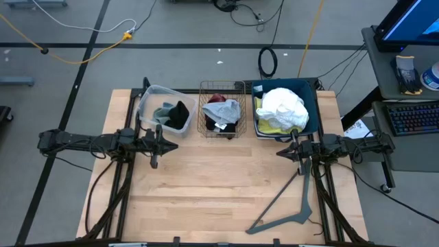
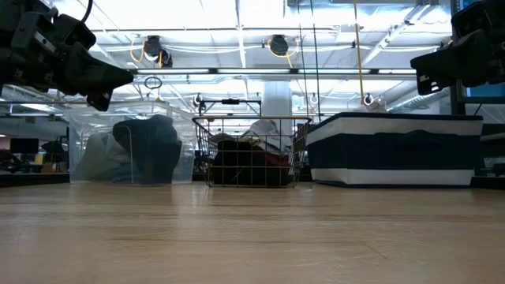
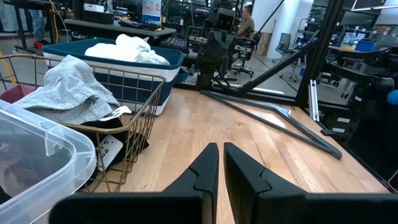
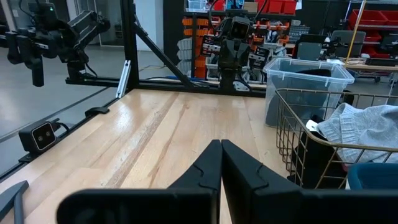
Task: Pick & Place Cloths
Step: Return to Home Position
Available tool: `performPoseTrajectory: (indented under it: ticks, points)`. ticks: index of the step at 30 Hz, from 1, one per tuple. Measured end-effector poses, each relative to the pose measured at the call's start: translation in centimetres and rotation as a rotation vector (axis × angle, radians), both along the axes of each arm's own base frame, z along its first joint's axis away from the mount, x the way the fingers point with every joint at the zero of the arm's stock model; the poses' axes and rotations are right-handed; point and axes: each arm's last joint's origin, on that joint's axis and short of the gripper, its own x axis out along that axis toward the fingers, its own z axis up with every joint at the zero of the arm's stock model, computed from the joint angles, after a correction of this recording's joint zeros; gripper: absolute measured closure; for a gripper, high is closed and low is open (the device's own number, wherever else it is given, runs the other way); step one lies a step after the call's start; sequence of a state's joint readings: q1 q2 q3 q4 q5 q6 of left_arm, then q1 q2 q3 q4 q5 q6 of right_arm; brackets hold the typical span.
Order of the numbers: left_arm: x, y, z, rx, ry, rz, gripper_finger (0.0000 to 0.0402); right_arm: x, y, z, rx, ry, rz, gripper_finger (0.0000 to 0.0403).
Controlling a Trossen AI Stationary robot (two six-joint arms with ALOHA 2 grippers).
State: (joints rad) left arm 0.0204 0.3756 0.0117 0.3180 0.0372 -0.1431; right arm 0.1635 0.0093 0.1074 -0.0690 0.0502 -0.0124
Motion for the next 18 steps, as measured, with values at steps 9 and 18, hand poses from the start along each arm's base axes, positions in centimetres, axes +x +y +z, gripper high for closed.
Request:
performPoseTrajectory:
  ticks: [9,18]
  points:
    - [0.00,0.00,0.01,-0.001,-0.001,0.000,0.0376,0.00,0.00,-0.04,0.000,0.002,0.000,0.0401]
    - [0.00,0.00,0.01,-0.001,-0.001,0.000,0.0376,0.00,0.00,-0.04,0.000,0.002,0.000,0.0399]
